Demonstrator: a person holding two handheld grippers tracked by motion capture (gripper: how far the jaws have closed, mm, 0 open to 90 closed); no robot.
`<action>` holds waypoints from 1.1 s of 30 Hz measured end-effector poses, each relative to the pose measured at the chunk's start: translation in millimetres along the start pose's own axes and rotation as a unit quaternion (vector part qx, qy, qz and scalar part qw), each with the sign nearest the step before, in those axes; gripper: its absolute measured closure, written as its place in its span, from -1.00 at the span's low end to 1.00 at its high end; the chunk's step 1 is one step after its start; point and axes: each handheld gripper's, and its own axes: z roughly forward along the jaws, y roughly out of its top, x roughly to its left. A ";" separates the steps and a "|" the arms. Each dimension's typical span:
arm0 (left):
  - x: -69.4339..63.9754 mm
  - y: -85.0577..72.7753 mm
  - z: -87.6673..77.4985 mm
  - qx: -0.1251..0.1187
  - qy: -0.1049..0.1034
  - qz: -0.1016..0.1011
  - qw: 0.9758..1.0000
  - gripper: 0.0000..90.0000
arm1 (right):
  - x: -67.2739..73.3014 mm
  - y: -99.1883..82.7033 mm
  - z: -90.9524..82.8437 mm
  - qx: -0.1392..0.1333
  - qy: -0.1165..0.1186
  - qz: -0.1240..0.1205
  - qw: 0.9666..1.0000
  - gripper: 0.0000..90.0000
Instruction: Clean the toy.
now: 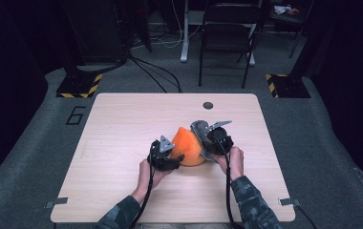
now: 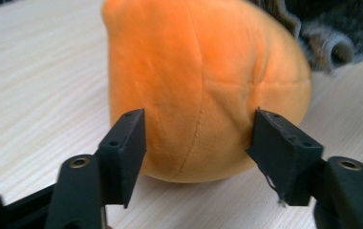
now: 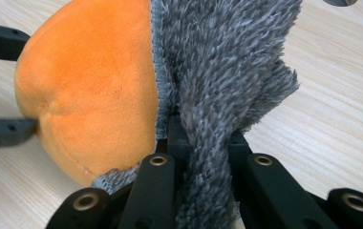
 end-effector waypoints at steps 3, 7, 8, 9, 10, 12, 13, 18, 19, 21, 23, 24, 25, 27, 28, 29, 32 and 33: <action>-2.4 -3.3 8.2 0.001 -0.004 0.009 1.000 -0.19 | -0.4 0.0 0.8 0.002 0.001 -0.001 1.000 0.77; -3.9 -6.9 12.5 -0.002 0.009 0.006 1.000 0.35 | 0.3 -0.9 2.7 0.000 0.003 0.003 1.000 0.77; -3.5 -7.0 12.6 -0.001 0.011 0.004 1.000 0.46 | -0.1 -0.9 2.9 -0.001 0.003 0.004 1.000 0.77; -3.9 -6.7 12.1 -0.003 0.012 -0.002 1.000 0.53 | -0.7 -0.8 2.9 -0.003 0.002 0.003 1.000 0.77; -5.5 -6.7 12.1 -0.010 0.017 -0.007 1.000 0.60 | -0.8 -0.8 2.5 -0.004 0.002 0.005 1.000 0.77; -7.1 -5.2 9.7 -0.020 0.025 -0.013 0.999 0.68 | -2.7 0.6 -0.9 -0.010 0.001 0.009 1.000 0.77; -7.2 -4.0 8.0 -0.024 0.027 -0.015 0.999 0.69 | -3.6 2.3 -4.7 -0.012 0.000 0.013 1.000 0.77; -11.0 2.4 -1.4 -0.043 0.028 -0.047 0.998 0.71 | 6.8 16.7 -37.7 -0.065 0.019 0.006 0.998 0.77; -12.4 3.2 -2.8 -0.045 0.024 -0.052 0.997 0.71 | 11.4 18.6 -41.2 -0.072 0.025 -0.003 0.997 0.77; -14.9 4.1 -3.3 -0.044 0.023 -0.052 0.997 0.71 | 27.5 22.0 -43.6 -0.081 0.040 -0.020 0.996 0.77; -14.7 2.4 -1.8 -0.039 0.021 -0.054 0.998 0.70 | 42.5 22.3 -35.0 -0.066 0.047 -0.040 0.996 0.77; -13.4 0.8 -0.7 -0.034 0.019 -0.054 0.998 0.70 | 48.3 21.1 -27.0 -0.057 0.035 -0.051 0.996 0.77; -11.8 -1.5 1.6 -0.032 0.020 -0.055 0.998 0.69 | 50.3 19.1 -19.1 -0.048 0.023 -0.064 0.997 0.77; -8.7 -5.0 3.6 -0.031 0.015 -0.056 0.998 0.67 | 46.8 16.1 -9.5 -0.038 0.017 -0.058 0.997 0.77; -7.7 -5.1 3.5 -0.029 0.013 -0.057 0.998 0.67 | 43.0 15.9 -8.7 -0.038 0.016 -0.052 0.998 0.77; -7.6 -5.3 3.6 -0.031 0.013 -0.056 0.998 0.66 | 39.2 15.7 -9.3 -0.036 0.009 -0.049 0.998 0.77; -8.3 -5.9 4.9 -0.031 0.011 -0.049 0.998 0.65 | 27.1 11.2 -8.2 -0.028 0.009 -0.031 0.999 0.77; -8.3 -5.9 5.2 -0.031 0.012 -0.048 0.998 0.65 | 23.3 9.5 -7.3 -0.026 0.006 -0.031 0.999 0.77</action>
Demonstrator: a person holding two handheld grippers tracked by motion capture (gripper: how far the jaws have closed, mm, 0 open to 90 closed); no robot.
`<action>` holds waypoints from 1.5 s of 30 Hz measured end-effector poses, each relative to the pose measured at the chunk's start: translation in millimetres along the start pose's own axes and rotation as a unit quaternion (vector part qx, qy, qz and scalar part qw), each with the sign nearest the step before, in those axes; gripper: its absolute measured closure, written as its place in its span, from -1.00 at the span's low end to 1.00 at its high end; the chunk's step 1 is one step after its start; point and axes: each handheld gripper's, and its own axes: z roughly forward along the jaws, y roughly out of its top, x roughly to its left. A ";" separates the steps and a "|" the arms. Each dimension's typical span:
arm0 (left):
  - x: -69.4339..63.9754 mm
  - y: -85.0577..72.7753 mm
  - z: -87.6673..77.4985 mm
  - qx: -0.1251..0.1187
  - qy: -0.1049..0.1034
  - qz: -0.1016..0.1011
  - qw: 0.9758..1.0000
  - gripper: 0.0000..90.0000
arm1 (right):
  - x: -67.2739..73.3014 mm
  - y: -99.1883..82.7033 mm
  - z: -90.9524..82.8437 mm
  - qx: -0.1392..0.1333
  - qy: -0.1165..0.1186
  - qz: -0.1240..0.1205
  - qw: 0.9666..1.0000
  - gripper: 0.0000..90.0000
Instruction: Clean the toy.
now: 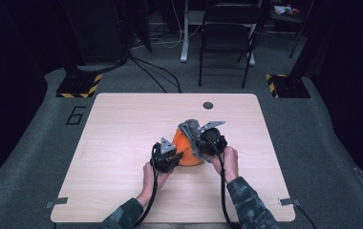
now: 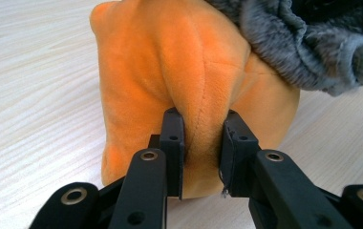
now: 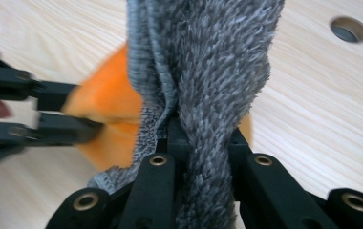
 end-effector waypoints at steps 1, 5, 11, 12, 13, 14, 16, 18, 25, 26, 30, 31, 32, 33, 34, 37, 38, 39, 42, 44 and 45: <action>0.2 0.1 0.4 0.000 -0.001 0.000 1.000 0.65 | -2.9 -1.8 0.6 0.004 -0.003 0.008 1.000 0.77; 2.1 0.1 0.7 0.001 -0.003 -0.001 1.000 0.65 | -17.6 -9.6 3.7 0.020 -0.018 0.023 0.999 0.77; 5.8 -0.7 1.1 -0.001 -0.006 -0.010 1.000 0.64 | -38.1 -27.8 22.3 0.057 -0.032 0.054 0.996 0.77; 7.1 -0.9 0.9 0.000 -0.007 -0.012 1.000 0.64 | -40.2 -30.9 26.1 0.063 -0.035 0.058 0.996 0.77; 9.2 -0.9 0.3 0.006 -0.008 -0.008 1.000 0.64 | -42.1 -34.0 30.1 0.072 -0.034 0.061 0.995 0.77; 9.8 -1.2 0.6 0.004 -0.008 -0.012 1.000 0.63 | -43.9 -37.9 35.4 0.082 -0.035 0.064 0.994 0.77; 11.8 -1.7 0.6 0.004 -0.010 -0.018 1.000 0.63 | -46.7 -41.0 39.8 0.094 -0.033 0.067 0.993 0.77; 13.1 -1.8 0.7 0.003 -0.009 -0.019 1.000 0.62 | -50.2 -39.8 36.4 0.087 -0.034 0.072 0.993 0.77; 14.8 -1.8 0.4 0.002 -0.008 -0.018 1.000 0.58 | -37.6 -9.7 -9.3 -0.002 0.007 0.078 0.997 0.77; 14.5 -1.8 0.3 0.001 -0.008 -0.020 1.000 0.55 | -31.5 -8.4 -6.4 0.003 0.022 0.067 0.997 0.77; 13.9 0.8 -4.9 -0.002 -0.004 -0.015 1.000 0.19 | -15.9 -12.7 12.3 0.026 -0.011 0.027 0.999 0.77; 11.8 1.9 -7.9 -0.004 -0.002 -0.007 1.000 0.10 | -18.0 -13.6 13.5 0.028 -0.010 0.028 0.999 0.77; 9.2 2.9 -10.7 -0.007 0.001 0.004 1.000 0.04 | -20.3 -14.2 13.5 0.027 -0.010 0.032 0.999 0.77; 6.6 3.8 -12.6 -0.007 0.004 0.013 1.000 -0.01 | -22.7 -14.7 13.3 0.027 -0.011 0.035 0.999 0.77; 4.4 4.2 -13.4 -0.008 0.005 0.018 1.000 -0.10 | -24.2 -15.4 13.6 0.028 -0.009 0.036 0.999 0.77; 1.1 4.0 -8.2 -0.003 0.012 0.029 0.999 -0.18 | -26.4 -16.1 14.8 0.027 -0.008 0.039 0.999 0.77; 1.1 3.0 -4.8 0.001 0.011 0.029 1.000 -0.18 | -26.3 -15.9 14.8 0.026 -0.008 0.038 0.999 0.77; 1.0 1.6 -1.5 0.006 0.011 0.030 0.999 -0.16 | -25.7 -16.0 15.0 0.025 -0.011 0.039 0.999 0.77; 0.0 -1.5 3.8 0.006 0.019 0.029 0.999 0.10 | -25.1 -15.5 15.3 0.024 -0.010 0.039 0.999 0.77; -0.6 -1.9 4.0 0.008 0.020 0.033 0.999 0.36 | -25.1 -15.3 15.3 0.024 -0.011 0.039 0.999 0.77; 0.0 -2.2 3.9 0.004 0.020 0.031 0.999 0.45 | -24.8 -15.3 14.9 0.024 -0.012 0.041 0.999 0.77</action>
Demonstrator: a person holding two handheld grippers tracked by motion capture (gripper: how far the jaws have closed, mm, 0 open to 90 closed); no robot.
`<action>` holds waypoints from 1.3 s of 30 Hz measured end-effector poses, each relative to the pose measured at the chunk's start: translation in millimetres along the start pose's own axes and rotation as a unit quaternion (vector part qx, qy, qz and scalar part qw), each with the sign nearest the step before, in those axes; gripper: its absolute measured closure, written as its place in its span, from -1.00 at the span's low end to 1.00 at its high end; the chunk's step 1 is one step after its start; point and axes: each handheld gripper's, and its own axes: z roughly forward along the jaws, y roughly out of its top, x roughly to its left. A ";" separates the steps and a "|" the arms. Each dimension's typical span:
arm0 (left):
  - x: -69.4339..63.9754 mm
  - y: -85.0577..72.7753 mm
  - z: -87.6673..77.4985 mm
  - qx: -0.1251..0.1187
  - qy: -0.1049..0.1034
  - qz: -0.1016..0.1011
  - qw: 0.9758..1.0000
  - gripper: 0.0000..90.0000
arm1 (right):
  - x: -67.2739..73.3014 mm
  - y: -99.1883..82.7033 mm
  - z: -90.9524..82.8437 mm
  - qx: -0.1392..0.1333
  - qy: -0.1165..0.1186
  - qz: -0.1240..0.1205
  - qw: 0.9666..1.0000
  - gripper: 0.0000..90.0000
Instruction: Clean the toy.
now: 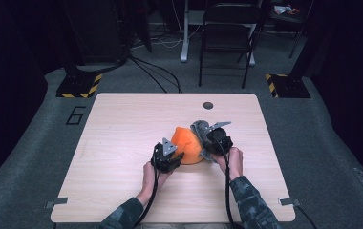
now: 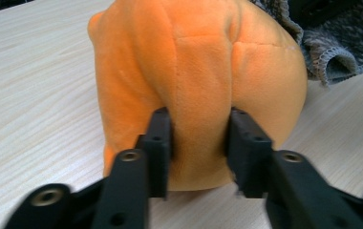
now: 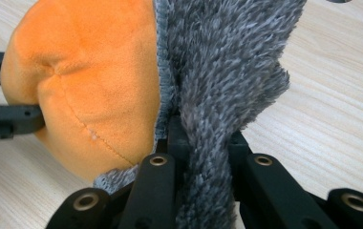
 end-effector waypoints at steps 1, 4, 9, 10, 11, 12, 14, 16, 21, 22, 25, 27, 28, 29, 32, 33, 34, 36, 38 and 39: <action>0.3 -0.2 0.0 -0.001 0.000 -0.001 1.000 0.53 | -0.1 0.3 -0.6 -0.001 0.000 -0.003 1.000 0.77; 0.8 -0.2 -1.3 -0.010 0.003 -0.004 1.000 0.67 | 0.0 3.0 -5.6 -0.006 -0.001 -0.005 1.000 0.77; 0.4 4.8 -8.5 -0.036 -0.002 -0.035 0.999 0.74 | 5.7 13.0 -23.7 -0.032 -0.003 -0.007 0.999 0.77; -0.1 6.6 -10.9 -0.039 -0.002 -0.036 0.999 0.74 | 8.6 15.9 -28.5 -0.041 -0.001 -0.009 0.999 0.77; -1.1 8.1 -13.3 -0.043 -0.005 -0.041 0.998 0.74 | 12.2 18.4 -34.4 -0.049 0.004 -0.012 0.999 0.77; -2.2 9.6 -15.4 -0.043 -0.005 -0.042 0.998 0.74 | 17.1 20.9 -40.1 -0.057 0.010 -0.016 0.998 0.77; -3.9 11.1 -18.1 -0.042 -0.012 -0.049 0.998 0.74 | 28.9 25.4 -49.1 -0.068 0.019 -0.035 0.997 0.77; -6.8 10.8 -18.9 -0.043 -0.016 -0.052 0.998 0.74 | 41.8 27.7 -51.6 -0.072 0.025 -0.054 0.996 0.77; -8.1 7.9 -15.9 -0.030 -0.023 -0.051 0.998 0.72 | 49.9 23.0 -30.0 -0.044 0.008 -0.075 0.996 0.77; -7.1 7.1 -14.7 -0.028 -0.024 -0.049 0.998 0.72 | 46.2 21.2 -25.2 -0.040 0.005 -0.066 0.997 0.77; -4.0 6.3 -12.6 -0.026 -0.028 -0.045 0.998 0.71 | 34.1 17.8 -20.6 -0.033 0.000 -0.052 0.998 0.77; -4.2 5.7 -11.5 -0.024 -0.027 -0.041 0.999 0.71 | 28.1 14.8 -18.8 -0.027 -0.005 -0.045 0.999 0.77; -3.9 5.3 -10.8 -0.024 -0.027 -0.038 0.999 0.70 | 25.3 13.1 -17.4 -0.024 -0.006 -0.043 0.999 0.77; -3.5 5.1 -10.3 -0.024 -0.027 -0.039 0.999 0.70 | 22.9 11.4 -16.4 -0.020 -0.008 -0.039 0.999 0.77; -1.2 5.1 -9.8 -0.022 -0.030 -0.041 0.998 0.69 | 14.6 7.1 -12.7 -0.011 -0.014 -0.028 0.999 0.77; -0.7 4.9 -9.6 -0.022 -0.030 -0.042 0.998 0.69 | 12.3 5.8 -11.6 -0.005 -0.018 -0.023 1.000 0.77; -0.1 4.6 -9.4 -0.023 -0.031 -0.043 0.998 0.69 | 10.1 4.3 -9.6 -0.001 -0.021 -0.020 1.000 0.77; 1.7 4.4 -9.7 -0.020 -0.032 -0.042 0.998 0.69 | 5.1 0.6 -4.8 0.009 -0.026 -0.010 1.000 0.77; 3.2 3.8 -9.3 -0.020 -0.032 -0.045 0.998 0.68 | -2.5 -4.2 1.8 0.020 -0.031 -0.006 0.999 0.77; 4.3 3.7 -9.8 -0.016 -0.033 -0.043 0.998 0.68 | -5.6 -7.0 5.9 0.027 -0.034 -0.004 0.999 0.77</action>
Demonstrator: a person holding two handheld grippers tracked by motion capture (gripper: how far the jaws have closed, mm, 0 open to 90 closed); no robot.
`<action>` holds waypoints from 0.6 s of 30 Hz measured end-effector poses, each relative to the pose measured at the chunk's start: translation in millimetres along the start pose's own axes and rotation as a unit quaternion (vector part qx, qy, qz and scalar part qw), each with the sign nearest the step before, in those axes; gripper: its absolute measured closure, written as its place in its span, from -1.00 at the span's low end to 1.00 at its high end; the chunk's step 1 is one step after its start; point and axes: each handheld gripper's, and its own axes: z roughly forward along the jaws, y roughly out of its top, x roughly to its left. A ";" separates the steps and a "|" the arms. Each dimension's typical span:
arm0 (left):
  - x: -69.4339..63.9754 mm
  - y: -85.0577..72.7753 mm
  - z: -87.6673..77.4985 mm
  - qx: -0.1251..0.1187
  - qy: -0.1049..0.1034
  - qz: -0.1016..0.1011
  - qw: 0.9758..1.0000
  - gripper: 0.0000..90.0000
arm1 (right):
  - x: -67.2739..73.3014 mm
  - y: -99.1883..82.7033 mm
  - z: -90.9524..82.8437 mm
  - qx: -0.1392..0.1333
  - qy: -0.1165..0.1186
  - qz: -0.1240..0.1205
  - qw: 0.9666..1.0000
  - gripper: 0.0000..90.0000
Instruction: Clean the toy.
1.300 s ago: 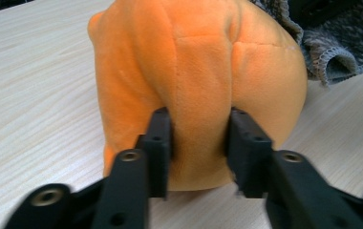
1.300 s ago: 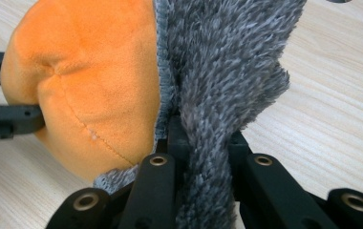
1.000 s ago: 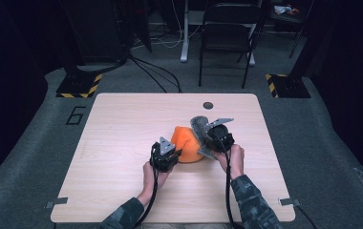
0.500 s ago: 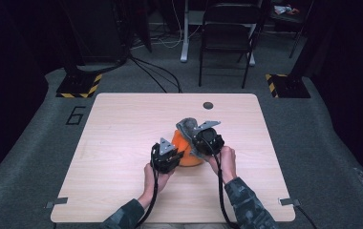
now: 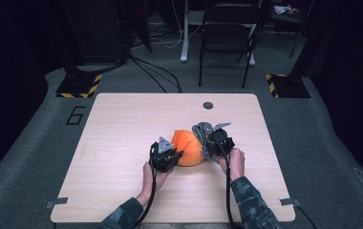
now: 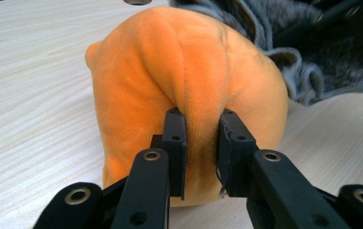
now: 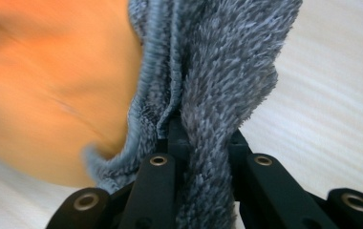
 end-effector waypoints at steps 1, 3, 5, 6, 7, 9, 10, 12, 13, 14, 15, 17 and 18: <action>1.0 -0.1 0.1 0.000 0.000 0.001 1.000 0.68 | -2.3 -2.0 3.0 0.006 0.000 0.004 1.000 0.77; 2.0 -0.5 0.2 -0.001 -0.001 -0.005 1.000 0.68 | -6.6 -8.0 13.3 0.022 0.001 0.013 1.000 0.77; 3.1 -0.6 -0.1 0.001 -0.001 -0.003 1.000 0.67 | -10.2 -13.6 23.5 0.038 0.008 0.020 0.999 0.77; 3.2 -0.8 0.1 0.000 -0.001 -0.005 1.000 0.67 | -11.8 -15.3 26.8 0.043 0.009 0.022 0.999 0.77; 3.2 -1.0 0.3 -0.002 0.000 -0.007 1.000 0.66 | -13.4 -17.2 30.2 0.044 0.012 0.025 0.999 0.77; 3.6 -1.1 0.2 -0.002 0.000 -0.009 1.000 0.66 | -15.0 -15.8 27.9 0.047 0.012 0.025 0.999 0.77; 3.9 -1.1 0.1 -0.001 0.000 -0.009 1.000 0.65 | -16.1 -13.8 23.9 0.040 0.008 0.024 0.999 0.77; 4.5 -1.1 0.0 -0.002 0.001 -0.009 1.000 0.64 | -18.8 -8.1 11.5 0.025 0.003 0.029 0.999 0.77; 4.7 -1.0 0.1 -0.002 0.001 -0.009 1.000 0.64 | -19.7 -4.5 3.1 0.013 0.007 0.038 0.999 0.77; 4.8 -1.0 0.2 -0.002 0.001 -0.009 1.000 0.63 | -19.8 0.3 -7.2 -0.007 0.011 0.037 0.999 0.77; 4.8 -0.8 0.2 -0.002 0.001 -0.008 1.000 0.62 | -19.1 3.3 -13.0 -0.018 0.018 0.037 0.999 0.77; 5.2 -0.6 0.2 -0.002 0.000 -0.008 1.000 0.60 | -10.3 11.5 -28.2 -0.039 0.033 0.033 0.998 0.77; 5.8 -0.5 0.2 -0.002 0.001 -0.006 1.000 0.60 | -8.0 13.0 -30.1 -0.042 0.037 0.028 0.998 0.77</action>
